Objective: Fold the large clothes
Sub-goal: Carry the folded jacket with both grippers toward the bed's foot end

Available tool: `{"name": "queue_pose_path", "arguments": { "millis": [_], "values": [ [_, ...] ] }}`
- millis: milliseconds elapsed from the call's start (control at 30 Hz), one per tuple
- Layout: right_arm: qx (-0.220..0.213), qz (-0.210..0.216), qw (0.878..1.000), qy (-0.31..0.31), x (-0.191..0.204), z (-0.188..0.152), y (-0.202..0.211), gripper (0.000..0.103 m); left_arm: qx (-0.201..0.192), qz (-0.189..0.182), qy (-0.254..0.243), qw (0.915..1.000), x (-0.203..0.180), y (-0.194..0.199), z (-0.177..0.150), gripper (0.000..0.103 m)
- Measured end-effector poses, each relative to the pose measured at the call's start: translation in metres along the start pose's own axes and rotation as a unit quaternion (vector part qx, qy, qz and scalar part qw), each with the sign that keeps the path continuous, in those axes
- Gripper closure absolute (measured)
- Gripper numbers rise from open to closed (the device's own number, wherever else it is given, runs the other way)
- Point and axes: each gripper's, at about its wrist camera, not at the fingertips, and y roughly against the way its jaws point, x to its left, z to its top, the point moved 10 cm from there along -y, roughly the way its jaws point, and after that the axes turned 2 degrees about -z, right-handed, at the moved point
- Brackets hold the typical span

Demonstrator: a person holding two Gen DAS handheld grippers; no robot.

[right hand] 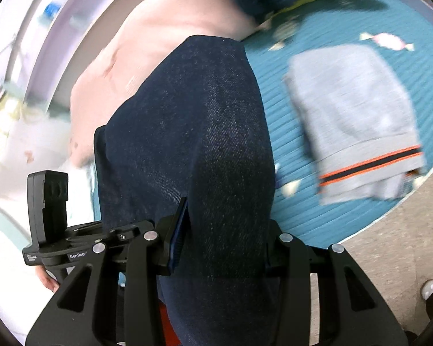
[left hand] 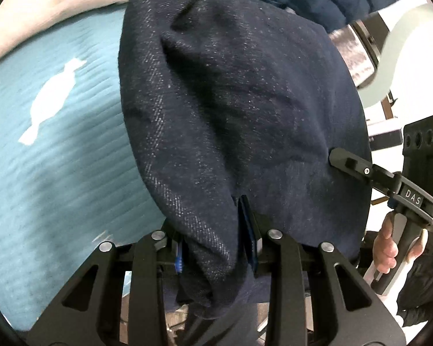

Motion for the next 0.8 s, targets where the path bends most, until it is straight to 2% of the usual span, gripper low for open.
{"name": "queue_pose_path", "arguments": {
  "millis": [67, 167, 367, 433, 600, 700, 767, 800],
  "values": [
    [-0.010, -0.010, 1.000, -0.009, -0.023, 0.017, 0.014, 0.065, 0.006, -0.003, -0.015, 0.9999, -0.025, -0.016, 0.017, 0.073],
    [-0.026, -0.030, 0.999, -0.025, -0.069, 0.051, 0.034, 0.065, 0.014, -0.015, -0.034, 0.9992, -0.075, -0.056, 0.060, 0.073],
    [-0.022, -0.059, 0.997, -0.035, -0.136, 0.108, 0.045, 0.065, 0.027, -0.035, -0.032, 0.9985, -0.109, -0.119, 0.107, 0.073],
    [-0.015, -0.063, 0.997, -0.031, -0.160, 0.125, 0.039, 0.065, 0.033, -0.027, -0.029, 0.9986, -0.110, -0.136, 0.121, 0.073],
    [0.011, -0.042, 0.999, -0.030, -0.200, 0.158, 0.005, 0.065, 0.037, -0.007, -0.010, 0.9992, -0.108, -0.178, 0.164, 0.073],
    [0.021, -0.029, 0.999, -0.033, -0.223, 0.168, -0.022, 0.065, 0.045, -0.023, 0.030, 0.9983, -0.083, -0.209, 0.172, 0.072],
    [0.043, -0.045, 0.997, -0.045, -0.251, 0.163, -0.051, 0.062, 0.067, -0.039, 0.062, 0.9951, -0.063, -0.235, 0.166, 0.071],
    [0.046, -0.050, 0.996, -0.051, -0.260, 0.158, -0.060, 0.061, 0.067, -0.049, 0.067, 0.9943, -0.059, -0.243, 0.162, 0.067]
  ]
}}
